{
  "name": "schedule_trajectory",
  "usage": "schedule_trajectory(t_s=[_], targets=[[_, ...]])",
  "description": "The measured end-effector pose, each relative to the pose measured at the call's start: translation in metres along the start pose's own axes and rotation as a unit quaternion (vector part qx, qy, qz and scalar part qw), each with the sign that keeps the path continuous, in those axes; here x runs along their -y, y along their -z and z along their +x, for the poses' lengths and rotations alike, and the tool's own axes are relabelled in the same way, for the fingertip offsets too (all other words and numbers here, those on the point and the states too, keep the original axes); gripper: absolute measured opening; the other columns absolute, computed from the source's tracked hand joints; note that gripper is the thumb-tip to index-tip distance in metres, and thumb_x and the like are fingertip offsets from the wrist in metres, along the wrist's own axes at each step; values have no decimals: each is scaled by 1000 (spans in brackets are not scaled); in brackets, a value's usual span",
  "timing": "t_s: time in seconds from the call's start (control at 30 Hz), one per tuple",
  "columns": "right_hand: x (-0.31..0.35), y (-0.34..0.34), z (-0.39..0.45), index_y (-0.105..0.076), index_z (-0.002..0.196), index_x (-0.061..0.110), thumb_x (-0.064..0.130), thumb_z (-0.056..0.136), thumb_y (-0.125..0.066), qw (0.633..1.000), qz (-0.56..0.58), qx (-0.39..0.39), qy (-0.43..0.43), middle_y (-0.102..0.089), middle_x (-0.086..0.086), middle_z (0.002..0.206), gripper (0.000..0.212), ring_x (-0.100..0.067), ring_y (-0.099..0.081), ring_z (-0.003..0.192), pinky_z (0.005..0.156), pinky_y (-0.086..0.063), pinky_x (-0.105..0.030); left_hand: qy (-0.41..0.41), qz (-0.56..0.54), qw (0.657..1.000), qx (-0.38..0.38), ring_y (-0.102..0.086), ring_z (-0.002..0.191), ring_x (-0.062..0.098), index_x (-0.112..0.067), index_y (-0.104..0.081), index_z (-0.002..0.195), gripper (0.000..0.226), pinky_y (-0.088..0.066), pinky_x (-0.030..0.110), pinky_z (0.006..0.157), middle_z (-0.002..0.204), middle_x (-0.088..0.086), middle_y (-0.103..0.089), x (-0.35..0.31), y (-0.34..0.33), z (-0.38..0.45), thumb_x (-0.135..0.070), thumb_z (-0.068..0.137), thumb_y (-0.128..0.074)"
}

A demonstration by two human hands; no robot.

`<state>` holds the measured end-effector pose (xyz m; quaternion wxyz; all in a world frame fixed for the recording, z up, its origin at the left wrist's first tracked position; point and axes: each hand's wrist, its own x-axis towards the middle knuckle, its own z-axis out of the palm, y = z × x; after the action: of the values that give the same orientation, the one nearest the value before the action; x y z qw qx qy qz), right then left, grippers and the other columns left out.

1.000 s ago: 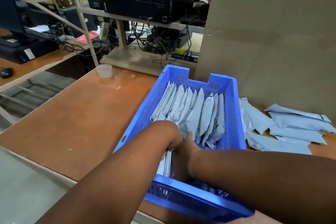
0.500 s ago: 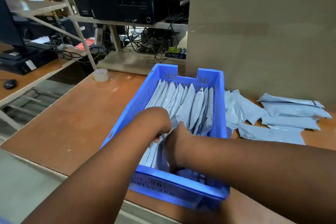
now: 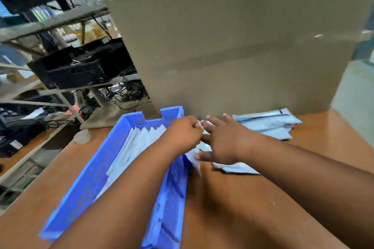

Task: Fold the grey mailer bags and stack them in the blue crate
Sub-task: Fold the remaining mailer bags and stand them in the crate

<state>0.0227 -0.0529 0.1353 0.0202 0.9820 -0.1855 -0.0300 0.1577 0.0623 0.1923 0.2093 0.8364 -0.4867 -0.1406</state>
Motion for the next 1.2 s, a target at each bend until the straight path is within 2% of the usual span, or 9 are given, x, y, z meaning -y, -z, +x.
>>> schedule_trajectory(t_s=[0.1,0.2,0.33,0.43,0.5,0.67,0.87,1.03,1.2], targets=[[-62,-9,-48,-23,167,31,86,95,-19,999,11,29,-38,-8,-5,178,90,-27,-2,164,128,-10,-62,-59,43,997,38,-70,91,24,-20,-65,90,12,-56,43,83,92,0,-75,-34,-57,16,-28,92,-56],[-118,-56,-82,-28,164,27,79,99,-35,995,26,53,-82,-19,-8,174,83,-29,-11,162,126,-21,-60,-90,101,988,72,-65,101,23,-25,-62,99,11,-51,37,87,107,0,-72,-48,-118,34,-35,95,-67],[-137,-121,-89,-26,165,28,73,100,-40,990,101,52,-80,-14,-8,176,81,-27,-12,162,129,-18,-53,-109,212,961,141,-53,132,27,-23,-54,143,64,-44,43,110,141,3,-58,-29,-193,57,-57,89,-58],[-125,-164,-81,-15,169,27,68,102,-42,988,141,28,-62,-4,-7,178,83,-25,-2,164,131,-6,-53,-122,291,939,137,-31,154,29,-23,-33,161,92,-30,49,124,163,4,-35,-1,-238,61,-78,88,-41],[-113,-196,-80,-12,170,28,70,103,-35,988,142,5,-61,-3,-8,178,82,-26,0,165,129,-2,-56,-95,309,936,138,-12,161,26,-24,-14,169,96,-16,54,129,175,2,-14,12,-254,54,-79,92,-28],[-105,-227,-87,-32,165,30,71,102,-30,982,165,-66,-67,-31,-7,172,75,-30,-25,160,128,-17,-59,-115,333,928,119,-13,162,27,-23,-6,170,92,-14,54,130,177,4,-12,19,-260,36,-75,95,-8],[-97,-216,-101,-43,157,33,62,98,-41,983,146,-89,-63,-51,-1,152,65,-25,-42,145,120,-31,-53,-127,307,938,104,-27,156,28,-31,-13,169,82,-24,53,126,172,5,-25,20,-262,13,-73,99,-19],[-78,-212,-134,-54,146,32,62,93,-51,979,143,-93,-107,-56,5,141,61,-24,-52,134,120,-27,-54,-195,280,933,117,-44,133,30,-25,-29,166,77,-42,47,111,157,8,-43,7,-261,-20,-66,101,-33],[-46,-198,-208,-62,141,29,56,86,-61,975,119,-104,-158,-60,6,128,61,-21,-56,123,125,-15,-67,-304,246,907,157,-48,121,31,-18,-38,161,76,-48,46,102,141,8,-50,-12,-266,-64,-56,95,-34]])
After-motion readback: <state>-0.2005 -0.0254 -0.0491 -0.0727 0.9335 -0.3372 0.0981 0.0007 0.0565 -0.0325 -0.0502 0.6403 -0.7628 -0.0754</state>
